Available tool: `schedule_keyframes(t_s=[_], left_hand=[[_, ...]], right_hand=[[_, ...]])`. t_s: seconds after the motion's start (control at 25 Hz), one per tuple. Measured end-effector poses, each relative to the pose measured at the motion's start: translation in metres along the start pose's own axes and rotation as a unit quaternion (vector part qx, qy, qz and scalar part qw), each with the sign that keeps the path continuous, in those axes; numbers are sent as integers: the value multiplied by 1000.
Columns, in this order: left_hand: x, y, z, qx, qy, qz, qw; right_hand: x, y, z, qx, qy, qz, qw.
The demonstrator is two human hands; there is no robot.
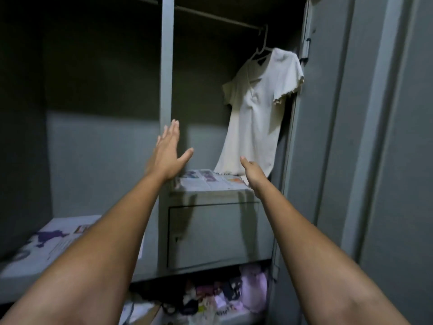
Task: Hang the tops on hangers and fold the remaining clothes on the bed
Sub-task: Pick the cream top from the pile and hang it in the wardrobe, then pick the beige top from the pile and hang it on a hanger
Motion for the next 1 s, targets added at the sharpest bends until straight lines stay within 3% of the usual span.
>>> schedule_keyframes(t_s=[0.12,0.28,0.52,0.68,0.84,1.0], left_hand=[[-7,91,-9,-45,121,-209,969],[16,158,-28,-114,278,-391,870],[85,185,-47,-150,367,-379,836],[150,214,-32,-215,421,-342,812],[249,265,-35,-322,483,-320,749],[355,315,-46,-413,519,-264,700]], right_hand=[[59,63,-11,-9,-7,58,998],[82,146,-48,-16,-4,88,996],[51,242,-133,36,9,68,997],[39,309,-193,82,18,85,993],[27,396,-268,163,39,115,979],[26,487,-379,301,75,145,939]])
Point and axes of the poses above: each hand's wrist, its own y-axis away from the middle knuckle, its own z-axis out of the palm, x = y × z, the point moved 7 cm from there along -y, towards the middle knuckle, and after that the axes turned 12 degrees about x, right-handed, at the moved point
